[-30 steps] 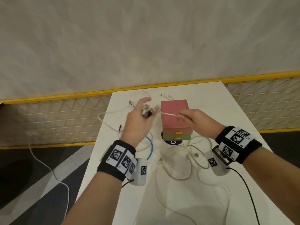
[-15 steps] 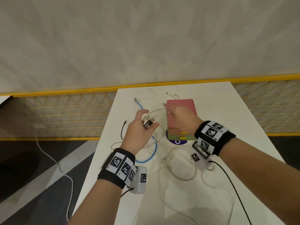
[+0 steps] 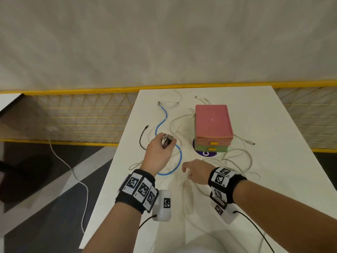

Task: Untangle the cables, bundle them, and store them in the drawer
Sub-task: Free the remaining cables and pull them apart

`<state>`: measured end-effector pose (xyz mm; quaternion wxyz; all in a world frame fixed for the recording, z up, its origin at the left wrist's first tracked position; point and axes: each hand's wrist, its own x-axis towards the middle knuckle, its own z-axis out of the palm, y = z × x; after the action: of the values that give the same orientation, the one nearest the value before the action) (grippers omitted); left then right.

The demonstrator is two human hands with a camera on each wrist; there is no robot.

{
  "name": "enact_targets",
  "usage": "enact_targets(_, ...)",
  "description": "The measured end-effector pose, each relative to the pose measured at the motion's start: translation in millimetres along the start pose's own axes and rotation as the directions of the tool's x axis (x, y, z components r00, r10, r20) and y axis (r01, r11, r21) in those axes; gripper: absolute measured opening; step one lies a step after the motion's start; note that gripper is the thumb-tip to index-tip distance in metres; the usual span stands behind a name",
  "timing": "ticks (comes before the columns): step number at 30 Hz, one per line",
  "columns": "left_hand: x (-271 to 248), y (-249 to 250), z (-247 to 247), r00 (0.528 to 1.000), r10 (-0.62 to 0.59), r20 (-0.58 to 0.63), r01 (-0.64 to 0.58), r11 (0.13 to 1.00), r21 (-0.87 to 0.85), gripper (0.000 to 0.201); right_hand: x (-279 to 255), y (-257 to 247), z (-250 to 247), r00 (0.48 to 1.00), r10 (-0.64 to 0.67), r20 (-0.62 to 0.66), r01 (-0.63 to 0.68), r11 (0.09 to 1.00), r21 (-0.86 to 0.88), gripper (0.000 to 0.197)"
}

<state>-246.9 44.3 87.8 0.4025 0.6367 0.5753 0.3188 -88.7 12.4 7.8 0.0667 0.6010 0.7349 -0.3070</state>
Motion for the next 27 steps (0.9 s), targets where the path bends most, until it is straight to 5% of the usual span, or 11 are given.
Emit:
enact_targets(3,-2,1,4,1.0,-0.013,0.016,0.014,1.0,-0.022,0.023,6,-2,19,0.998,0.009,0.058,-0.008,1.0,-0.009,0.028)
enact_targets(11,-8,-1,9,0.997,-0.064,0.042,0.067,0.995,-0.074,0.031,5,-3,37,0.996,-0.057,-0.062,0.053,0.997,-0.061,0.013)
enact_targets(20,-21,-8,9,0.989,-0.063,0.131,0.074,0.994,-0.078,0.024,-2,-21,52,0.954,0.164,-0.25,-0.144,0.985,0.096,0.024)
enact_targets(27,-28,-12,0,0.993,-0.088,0.081,0.099,0.986,-0.135,0.013,3,-33,52,0.905,0.344,-0.249,-0.326,0.939,0.111,0.03)
